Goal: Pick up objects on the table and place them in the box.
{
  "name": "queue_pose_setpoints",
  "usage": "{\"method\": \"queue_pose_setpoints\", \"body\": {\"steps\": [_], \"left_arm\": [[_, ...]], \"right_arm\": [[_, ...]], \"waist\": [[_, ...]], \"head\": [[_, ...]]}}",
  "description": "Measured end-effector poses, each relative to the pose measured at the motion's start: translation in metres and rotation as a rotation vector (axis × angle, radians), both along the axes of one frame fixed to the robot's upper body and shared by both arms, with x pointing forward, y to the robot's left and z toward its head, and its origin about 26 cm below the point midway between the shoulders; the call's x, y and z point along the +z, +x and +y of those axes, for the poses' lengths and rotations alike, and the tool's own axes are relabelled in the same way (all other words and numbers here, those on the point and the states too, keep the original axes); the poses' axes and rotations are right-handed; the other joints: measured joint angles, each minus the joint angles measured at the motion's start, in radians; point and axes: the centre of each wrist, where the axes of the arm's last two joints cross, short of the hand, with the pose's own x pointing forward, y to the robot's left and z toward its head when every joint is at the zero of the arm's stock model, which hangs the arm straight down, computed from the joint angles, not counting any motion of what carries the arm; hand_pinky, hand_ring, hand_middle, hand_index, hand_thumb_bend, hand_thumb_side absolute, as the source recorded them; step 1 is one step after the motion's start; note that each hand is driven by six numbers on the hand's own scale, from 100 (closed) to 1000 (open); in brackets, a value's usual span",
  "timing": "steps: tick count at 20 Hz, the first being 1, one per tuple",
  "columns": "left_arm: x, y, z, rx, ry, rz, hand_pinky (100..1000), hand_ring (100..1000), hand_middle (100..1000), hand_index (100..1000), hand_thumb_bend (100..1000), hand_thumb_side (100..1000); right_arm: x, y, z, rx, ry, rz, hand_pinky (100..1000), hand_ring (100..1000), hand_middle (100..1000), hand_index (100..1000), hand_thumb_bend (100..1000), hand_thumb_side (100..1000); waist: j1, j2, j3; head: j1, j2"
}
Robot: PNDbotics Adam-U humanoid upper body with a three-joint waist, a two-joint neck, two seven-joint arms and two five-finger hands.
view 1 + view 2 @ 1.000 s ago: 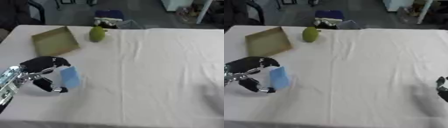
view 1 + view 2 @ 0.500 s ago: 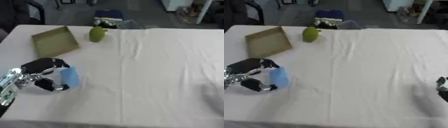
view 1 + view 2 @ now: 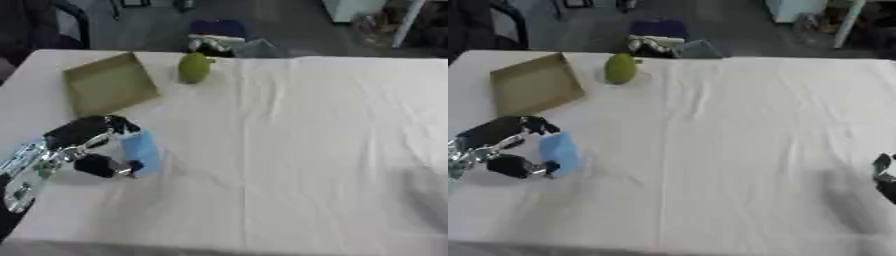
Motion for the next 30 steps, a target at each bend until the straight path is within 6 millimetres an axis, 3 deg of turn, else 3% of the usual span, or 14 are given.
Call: {"method": "queue_pose_setpoints", "body": {"steps": [5, 9, 12, 15, 16, 20, 26, 30], "left_arm": [[-0.005, 0.0, -0.001, -0.004, 0.002, 0.027, 718, 673, 676, 872, 441, 739], [-0.004, 0.002, -0.002, -0.023, 0.003, 0.042, 667, 560, 528, 809, 305, 607], [-0.004, 0.002, -0.003, -0.023, -0.027, 0.033, 618, 463, 402, 712, 151, 443], [-0.002, 0.002, -0.003, -0.004, -0.068, -0.005, 616, 461, 398, 709, 142, 436], [-0.001, 0.003, -0.002, 0.006, -0.083, -0.019, 597, 422, 348, 668, 100, 366], [0.023, 0.011, 0.002, 0.061, -0.176, -0.158, 604, 423, 352, 674, 100, 350], [0.06, 0.036, 0.036, 0.213, -0.235, -0.264, 606, 436, 371, 689, 100, 341], [0.061, 0.054, 0.075, 0.409, -0.256, -0.278, 610, 451, 390, 706, 100, 343]], "right_arm": [[0.0, 0.0, 0.0, 0.0, 0.0, 0.0, 749, 1000, 608, 895, 100, 319], [0.0, 0.0, 0.0, 0.0, 0.0, 0.0, 749, 1000, 608, 895, 100, 321], [0.0, 0.0, 0.0, 0.0, 0.0, 0.0, 749, 1000, 608, 895, 100, 322], [0.0, 0.0, 0.0, 0.0, 0.0, 0.0, 749, 1000, 608, 895, 100, 322], [0.0, 0.0, 0.0, 0.0, 0.0, 0.0, 749, 1000, 608, 895, 100, 322], [-0.001, -0.001, 0.0, -0.001, 0.0, 0.002, 749, 1000, 608, 896, 100, 324], [-0.003, -0.002, -0.001, -0.001, 0.0, 0.007, 749, 1000, 608, 896, 100, 325], [-0.003, -0.002, 0.0, 0.005, 0.0, 0.009, 749, 1000, 608, 896, 100, 325]], "waist": [[0.0, 0.002, -0.001], [0.0, 0.002, -0.001], [0.0, 0.002, -0.001], [0.0, 0.002, -0.001], [0.0, 0.002, 0.0], [-0.001, 0.002, 0.003], [-0.001, -0.001, -0.005], [-0.004, 0.0, -0.015]], "head": [[0.0, 0.0], [0.0, 0.0], [0.0, 0.0], [0.0, 0.0], [0.0, 0.0], [-0.002, 0.0], [-0.004, 0.0], [-0.004, 0.0]]}}
